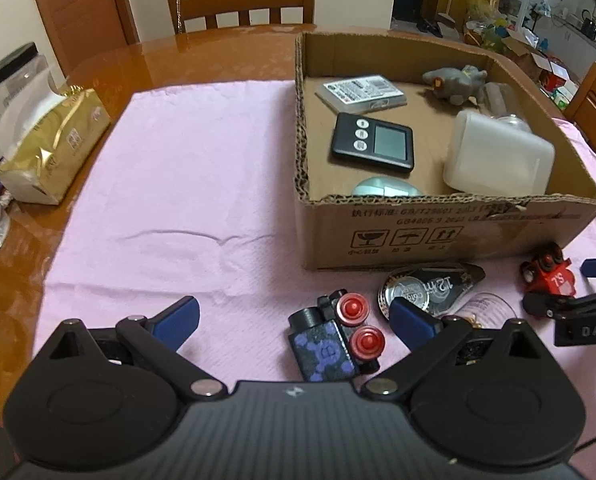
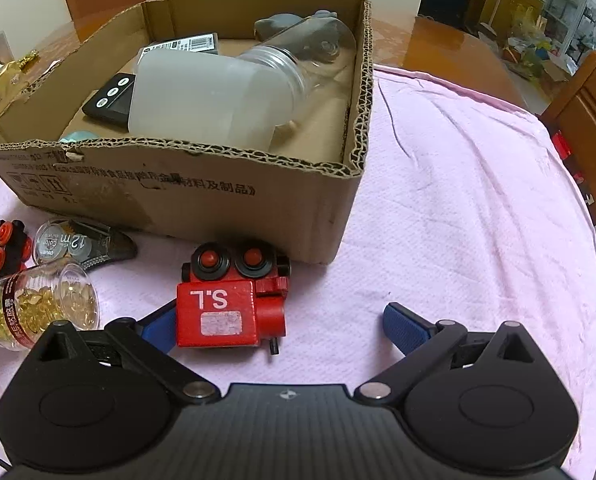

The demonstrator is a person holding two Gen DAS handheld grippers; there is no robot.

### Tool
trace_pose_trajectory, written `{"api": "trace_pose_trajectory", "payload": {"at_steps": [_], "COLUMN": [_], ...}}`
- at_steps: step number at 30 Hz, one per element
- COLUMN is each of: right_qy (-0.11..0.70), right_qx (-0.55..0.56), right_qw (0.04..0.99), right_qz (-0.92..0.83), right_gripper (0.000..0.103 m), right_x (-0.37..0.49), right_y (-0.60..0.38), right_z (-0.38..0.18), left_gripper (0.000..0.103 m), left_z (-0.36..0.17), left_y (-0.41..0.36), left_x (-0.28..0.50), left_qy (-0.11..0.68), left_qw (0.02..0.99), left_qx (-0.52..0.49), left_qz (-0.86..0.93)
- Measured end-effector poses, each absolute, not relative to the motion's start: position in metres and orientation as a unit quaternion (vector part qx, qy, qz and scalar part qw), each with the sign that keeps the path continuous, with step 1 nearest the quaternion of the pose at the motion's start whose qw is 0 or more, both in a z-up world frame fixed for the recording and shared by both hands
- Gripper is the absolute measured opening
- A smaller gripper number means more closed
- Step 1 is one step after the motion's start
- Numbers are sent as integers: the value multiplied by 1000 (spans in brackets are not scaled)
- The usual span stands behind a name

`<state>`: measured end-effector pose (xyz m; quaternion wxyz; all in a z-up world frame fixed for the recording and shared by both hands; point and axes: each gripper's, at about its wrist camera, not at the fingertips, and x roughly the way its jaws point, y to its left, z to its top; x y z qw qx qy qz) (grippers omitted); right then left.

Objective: Organize rigid objects
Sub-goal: 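Move both tools back toward the toys beside the box, then grasp the blue-black wheeled toy with left tool while right tool grasps red S.L robot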

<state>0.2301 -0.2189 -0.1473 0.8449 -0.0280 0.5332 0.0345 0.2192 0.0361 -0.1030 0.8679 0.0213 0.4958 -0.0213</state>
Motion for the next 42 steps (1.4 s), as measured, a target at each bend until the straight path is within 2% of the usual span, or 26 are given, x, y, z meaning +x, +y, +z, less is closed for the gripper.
{"api": "trace_pose_trajectory", "payload": {"at_steps": [12,23,42], "right_qy": [533,525,517], "right_qx": [-30,-33,-43], "right_qw": [845,850,853], "right_qz": [38,43,61], "right_gripper": [103,103,103], "right_x": [234,232,225], "right_y": [-218,-218,-222], "right_z": [-148,-148,-146], "left_gripper": [102,103,102], "left_z": [-125,-133,-129], "left_y": [53,67,82], "left_x": [213,196,208], "left_qy": [522,484,479], "left_qw": [852,875,870], "left_qx": [38,14,91], "left_qz": [4,-19,-80]}}
